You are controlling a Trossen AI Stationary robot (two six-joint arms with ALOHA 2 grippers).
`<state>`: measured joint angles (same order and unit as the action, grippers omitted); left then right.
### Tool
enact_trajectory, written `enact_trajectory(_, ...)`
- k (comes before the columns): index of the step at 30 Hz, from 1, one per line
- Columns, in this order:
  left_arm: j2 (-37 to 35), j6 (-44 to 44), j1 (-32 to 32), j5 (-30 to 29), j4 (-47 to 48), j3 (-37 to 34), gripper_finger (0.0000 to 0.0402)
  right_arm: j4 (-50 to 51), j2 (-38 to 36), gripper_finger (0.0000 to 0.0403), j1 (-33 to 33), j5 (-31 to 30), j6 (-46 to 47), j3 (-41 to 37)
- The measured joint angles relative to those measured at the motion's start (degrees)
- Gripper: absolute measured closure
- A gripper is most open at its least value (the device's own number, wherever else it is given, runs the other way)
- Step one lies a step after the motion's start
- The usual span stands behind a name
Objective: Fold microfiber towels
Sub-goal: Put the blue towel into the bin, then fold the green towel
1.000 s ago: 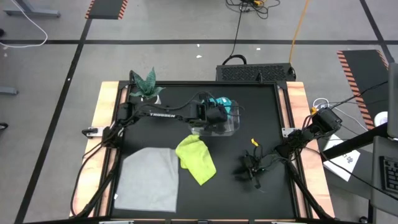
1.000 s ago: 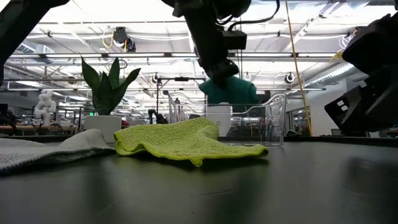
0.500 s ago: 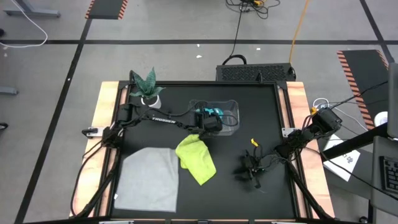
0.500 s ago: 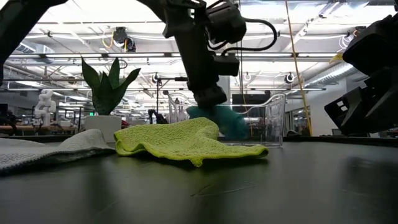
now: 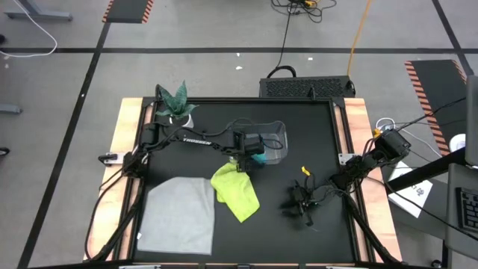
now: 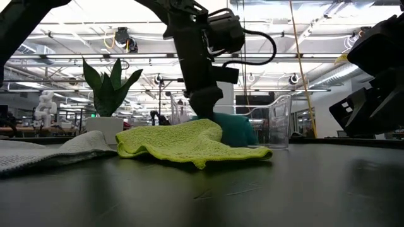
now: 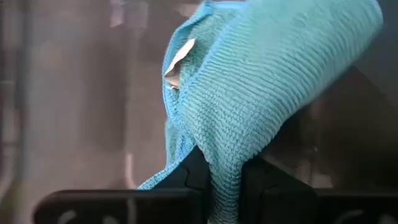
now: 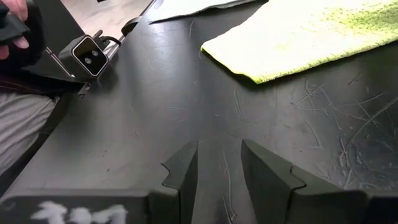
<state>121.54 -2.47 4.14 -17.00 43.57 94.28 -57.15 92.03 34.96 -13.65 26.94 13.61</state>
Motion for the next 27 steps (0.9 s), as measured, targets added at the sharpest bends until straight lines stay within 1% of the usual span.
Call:
enact_trajectory(2, 0.0, -0.1, 0.1, 3.4, 0.5, 0.0, 0.0330, 0.0, 0.0, 0.0289, -0.1, 0.0, 0.0, 0.0)
enact_trajectory(5, 0.0, -0.2, -0.1, 4.4, 0.4, 0.0, 0.0304, 0.0, 0.0, 0.0289, -0.1, 0.0, 0.0, 0.0)
enact_trajectory(12, -1.5, -1.6, -0.6, 3.6, -0.3, 0.6, 0.0246, 0.0, 0.0, 0.0289, -0.1, 0.0, -0.1, 0.0)
enact_trajectory(17, -2.9, -2.9, -1.3, 3.5, 0.3, 2.6, 0.0207, 0.3, 0.0, 0.0289, -0.1, 0.0, -0.2, 0.0)
enact_trajectory(19, -4.3, -4.1, -1.7, 3.3, 0.7, 2.7, 0.0193, 0.1, 0.0, 0.0289, -0.1, 0.0, -0.2, 0.0)
enact_trajectory(23, -7.7, -5.4, -2.7, 0.9, 0.5, 2.8, 0.0170, 0.0, 0.0, 0.0289, -0.3, 0.0, 0.0, 0.0)
enact_trajectory(27, -12.3, -6.7, -3.7, 1.4, 2.5, 2.8, 0.0161, -0.3, 0.0, 0.0289, -0.5, 0.0, 0.3, 0.0)
